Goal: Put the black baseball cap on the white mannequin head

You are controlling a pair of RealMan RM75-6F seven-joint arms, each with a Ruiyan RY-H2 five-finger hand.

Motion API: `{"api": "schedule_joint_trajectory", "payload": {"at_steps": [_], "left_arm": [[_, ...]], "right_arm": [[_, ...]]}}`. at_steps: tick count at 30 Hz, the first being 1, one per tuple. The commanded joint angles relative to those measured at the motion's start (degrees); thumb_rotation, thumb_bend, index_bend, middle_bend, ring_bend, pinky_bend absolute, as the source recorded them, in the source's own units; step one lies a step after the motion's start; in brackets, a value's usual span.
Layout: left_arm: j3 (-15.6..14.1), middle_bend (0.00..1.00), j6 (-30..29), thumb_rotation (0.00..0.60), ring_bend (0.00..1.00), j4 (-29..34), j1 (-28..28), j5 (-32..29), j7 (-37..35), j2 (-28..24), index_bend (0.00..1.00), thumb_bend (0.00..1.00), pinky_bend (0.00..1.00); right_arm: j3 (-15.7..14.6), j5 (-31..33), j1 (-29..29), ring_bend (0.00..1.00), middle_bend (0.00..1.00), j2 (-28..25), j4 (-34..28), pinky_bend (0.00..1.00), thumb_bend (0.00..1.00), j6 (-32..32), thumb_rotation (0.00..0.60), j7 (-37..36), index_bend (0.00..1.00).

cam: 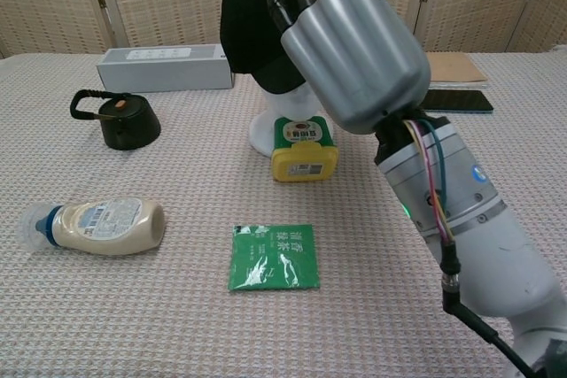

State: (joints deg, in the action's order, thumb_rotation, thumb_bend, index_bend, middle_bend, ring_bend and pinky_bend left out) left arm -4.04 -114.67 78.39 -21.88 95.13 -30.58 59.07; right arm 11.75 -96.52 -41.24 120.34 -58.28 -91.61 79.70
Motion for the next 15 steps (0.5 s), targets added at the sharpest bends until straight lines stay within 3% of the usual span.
{"api": "schedule_joint_trajectory", "payload": {"at_steps": [1, 8, 11, 15], "left_arm": [[0.0, 0.05, 0.2, 0.600, 0.04, 0.1, 0.0, -0.1, -0.1, -0.1, 0.20, 0.09, 0.14], [0.1, 0.05, 0.2, 0.600, 0.04, 0.4, 0.1, 0.1, 0.9, 0.0, 0.20, 0.09, 0.14], [0.0, 0.05, 0.1, 0.600, 0.04, 0.6, 0.1, 0.4, 2.0, 0.2, 0.20, 0.09, 0.14], [0.0, 0.05, 0.5, 0.600, 0.04, 1.4, 0.4, 1.0, 4.4, 0.6, 0.20, 0.09, 0.14]], "right_arm": [[-1.8, 2.3, 4.6, 0.34, 0.14, -2.8, -8.5, 0.64, 0.19, 0.6, 0.600, 5.4, 0.00], [-8.8, -0.9, 12.6, 0.30, 0.08, -11.9, -23.5, 0.63, 0.17, -4.6, 0.600, 2.1, 0.00], [-11.8, -1.0, 17.6, 0.29, 0.08, -17.6, -30.1, 0.62, 0.16, -8.9, 0.600, -4.6, 0.00], [-14.8, 4.2, 23.0, 0.27, 0.08, -27.7, -38.5, 0.58, 0.17, -10.0, 0.600, -20.4, 0.00]]}}
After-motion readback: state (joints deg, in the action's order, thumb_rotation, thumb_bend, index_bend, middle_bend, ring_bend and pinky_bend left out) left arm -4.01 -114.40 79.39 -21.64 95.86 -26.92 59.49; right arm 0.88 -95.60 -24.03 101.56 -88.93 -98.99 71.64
